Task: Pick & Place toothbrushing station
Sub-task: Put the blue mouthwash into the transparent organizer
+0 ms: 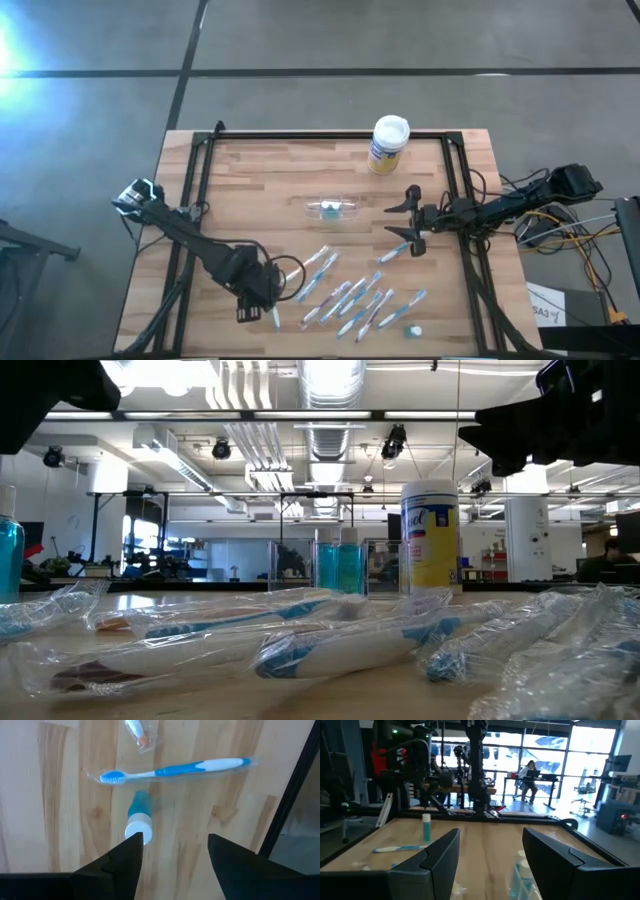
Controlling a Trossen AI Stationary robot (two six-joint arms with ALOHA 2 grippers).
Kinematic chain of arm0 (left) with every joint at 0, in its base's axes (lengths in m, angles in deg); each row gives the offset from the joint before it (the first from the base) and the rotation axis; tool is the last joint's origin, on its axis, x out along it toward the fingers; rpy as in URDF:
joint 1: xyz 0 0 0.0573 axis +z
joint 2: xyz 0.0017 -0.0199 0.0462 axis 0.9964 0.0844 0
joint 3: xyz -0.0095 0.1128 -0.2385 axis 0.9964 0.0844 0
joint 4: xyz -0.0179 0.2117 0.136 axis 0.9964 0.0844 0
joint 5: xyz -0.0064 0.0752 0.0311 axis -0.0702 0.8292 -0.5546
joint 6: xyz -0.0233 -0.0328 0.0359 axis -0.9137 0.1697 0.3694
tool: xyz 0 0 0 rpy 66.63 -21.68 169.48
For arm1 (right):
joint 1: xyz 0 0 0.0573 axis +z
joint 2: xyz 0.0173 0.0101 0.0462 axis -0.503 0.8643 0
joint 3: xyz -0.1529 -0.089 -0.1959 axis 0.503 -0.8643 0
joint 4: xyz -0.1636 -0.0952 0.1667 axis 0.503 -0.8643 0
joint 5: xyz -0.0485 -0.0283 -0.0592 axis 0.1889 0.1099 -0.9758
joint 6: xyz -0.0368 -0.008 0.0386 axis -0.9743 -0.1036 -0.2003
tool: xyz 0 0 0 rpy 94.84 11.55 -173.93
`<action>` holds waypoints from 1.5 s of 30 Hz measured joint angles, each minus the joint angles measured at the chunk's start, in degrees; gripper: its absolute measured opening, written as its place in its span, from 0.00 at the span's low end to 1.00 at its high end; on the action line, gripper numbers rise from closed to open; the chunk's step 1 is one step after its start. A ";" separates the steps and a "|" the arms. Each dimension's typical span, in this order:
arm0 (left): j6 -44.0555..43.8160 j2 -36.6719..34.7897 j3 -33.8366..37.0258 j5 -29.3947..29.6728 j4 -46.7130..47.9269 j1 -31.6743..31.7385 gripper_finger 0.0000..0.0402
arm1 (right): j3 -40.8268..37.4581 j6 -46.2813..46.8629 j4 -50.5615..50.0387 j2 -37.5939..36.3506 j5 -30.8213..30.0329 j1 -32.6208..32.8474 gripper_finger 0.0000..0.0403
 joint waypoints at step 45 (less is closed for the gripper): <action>30.35 -0.40 6.47 4.57 -1.73 -1.05 0.57 | 1.05 1.47 -0.93 0.00 0.14 -0.93 0.53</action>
